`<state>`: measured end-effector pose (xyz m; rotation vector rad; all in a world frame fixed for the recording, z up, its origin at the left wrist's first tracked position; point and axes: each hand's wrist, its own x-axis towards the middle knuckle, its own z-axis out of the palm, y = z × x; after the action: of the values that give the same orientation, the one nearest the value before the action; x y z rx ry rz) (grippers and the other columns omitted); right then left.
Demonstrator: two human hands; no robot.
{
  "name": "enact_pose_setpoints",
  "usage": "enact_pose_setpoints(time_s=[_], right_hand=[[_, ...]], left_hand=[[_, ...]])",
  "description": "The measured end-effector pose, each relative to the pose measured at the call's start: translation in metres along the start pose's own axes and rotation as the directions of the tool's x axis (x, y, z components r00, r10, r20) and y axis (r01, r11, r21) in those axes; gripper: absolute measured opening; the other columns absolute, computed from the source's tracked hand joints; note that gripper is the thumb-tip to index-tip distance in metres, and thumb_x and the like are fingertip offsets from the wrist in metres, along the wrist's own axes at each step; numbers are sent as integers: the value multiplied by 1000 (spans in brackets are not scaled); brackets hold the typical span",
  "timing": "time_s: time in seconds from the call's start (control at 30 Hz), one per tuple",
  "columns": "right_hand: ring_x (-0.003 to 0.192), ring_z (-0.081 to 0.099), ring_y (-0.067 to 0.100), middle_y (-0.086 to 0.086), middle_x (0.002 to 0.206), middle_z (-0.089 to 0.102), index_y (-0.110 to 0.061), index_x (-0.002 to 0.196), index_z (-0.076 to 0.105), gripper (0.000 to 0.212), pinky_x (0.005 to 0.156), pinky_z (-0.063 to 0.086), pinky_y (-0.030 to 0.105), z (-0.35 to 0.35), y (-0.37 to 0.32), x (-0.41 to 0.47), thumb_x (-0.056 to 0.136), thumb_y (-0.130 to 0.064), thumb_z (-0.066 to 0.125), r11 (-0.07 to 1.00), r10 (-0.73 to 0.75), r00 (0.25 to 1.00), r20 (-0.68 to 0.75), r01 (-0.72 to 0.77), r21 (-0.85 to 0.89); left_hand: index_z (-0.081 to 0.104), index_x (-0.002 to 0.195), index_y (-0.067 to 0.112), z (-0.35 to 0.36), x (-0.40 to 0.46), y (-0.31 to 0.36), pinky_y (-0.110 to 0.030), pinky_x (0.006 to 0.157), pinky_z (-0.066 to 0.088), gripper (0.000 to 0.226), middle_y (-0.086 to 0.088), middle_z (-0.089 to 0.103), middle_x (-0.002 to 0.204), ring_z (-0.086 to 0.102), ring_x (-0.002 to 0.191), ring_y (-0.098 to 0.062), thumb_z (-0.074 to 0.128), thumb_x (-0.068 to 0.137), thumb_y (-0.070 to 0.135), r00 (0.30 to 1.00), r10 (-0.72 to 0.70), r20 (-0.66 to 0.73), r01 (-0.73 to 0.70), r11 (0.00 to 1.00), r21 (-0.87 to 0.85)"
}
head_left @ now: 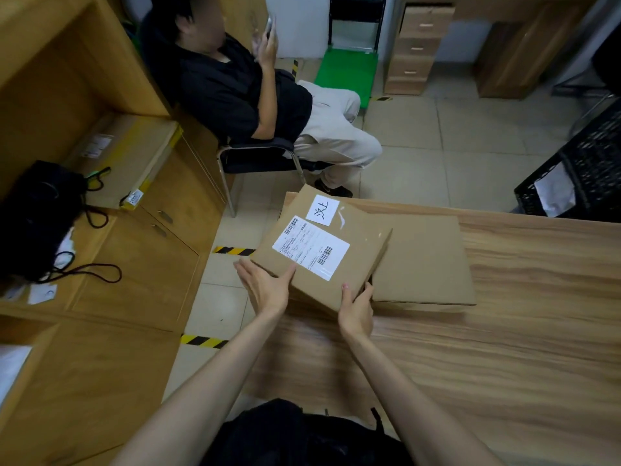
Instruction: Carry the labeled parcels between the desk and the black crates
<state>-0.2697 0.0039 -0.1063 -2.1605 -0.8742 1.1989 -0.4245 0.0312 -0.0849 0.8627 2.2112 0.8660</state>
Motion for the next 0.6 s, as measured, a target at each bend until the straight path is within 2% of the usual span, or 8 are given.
enact_pose_setpoints(time_s=[0.03,0.1,0.17,0.3,0.37,0.47,0.53,0.6], right_hand=[[125,54,34,15,140,56,-14,150,27,57,95,40,39,2,1,-3,103,-42,44,1000,6,1000,-3,-6,3],[125,55,34,14,140,56,-11,148,27,55,93,41,38,6,-1,-11,104,-40,44,1000,28,1000,-5,-28,1],[124,54,35,14,140,56,-8,144,28,55,91,40,37,9,-1,-19,103,-38,47,998,64,998,20,-64,0],[121,57,36,16,135,58,-5,133,36,64,96,48,42,7,3,-16,93,-46,63,992,116,991,72,-119,37],[122,57,34,14,132,61,-6,127,42,65,98,47,42,-9,3,-4,86,-48,71,993,115,992,57,-116,11],[125,55,32,12,131,61,-8,128,45,66,100,44,40,-47,-1,22,83,-46,74,999,42,998,-38,-43,-2],[131,51,31,13,141,53,-7,138,42,79,106,41,44,-72,-2,40,82,-50,75,999,-25,995,-95,21,-47],[137,44,31,13,148,44,-6,149,32,90,111,38,44,-89,-3,61,83,-51,74,988,-109,991,-84,98,-122]], left_hand=[[36,139,3,1,-4,0,-38,109,41,90,-12,37,148,38,139,-31,89,75,36,999,-46,21,47,998,-36],[42,138,5,10,-12,-7,-44,111,42,94,-10,49,143,48,134,-30,90,68,45,985,-118,125,131,987,-96],[45,137,10,19,-18,-14,-46,110,43,97,-6,59,134,54,128,-27,91,60,49,968,-116,221,147,981,-129],[33,150,14,24,-15,-19,-45,112,42,111,-2,57,139,52,129,-22,93,61,44,955,-49,293,97,984,-150],[36,149,16,22,-7,-19,-38,109,44,100,4,58,132,54,121,-16,93,69,33,947,-1,321,50,988,-144],[36,149,27,17,8,-20,-41,107,47,101,11,60,129,57,121,-17,92,66,42,923,55,382,-14,994,-110],[36,149,31,14,17,-20,-44,105,49,105,11,62,130,59,120,-18,91,61,47,884,59,463,-23,996,-83],[38,147,31,11,27,-17,-47,105,51,105,9,63,129,60,119,-18,91,58,47,842,49,538,-11,997,-74]])
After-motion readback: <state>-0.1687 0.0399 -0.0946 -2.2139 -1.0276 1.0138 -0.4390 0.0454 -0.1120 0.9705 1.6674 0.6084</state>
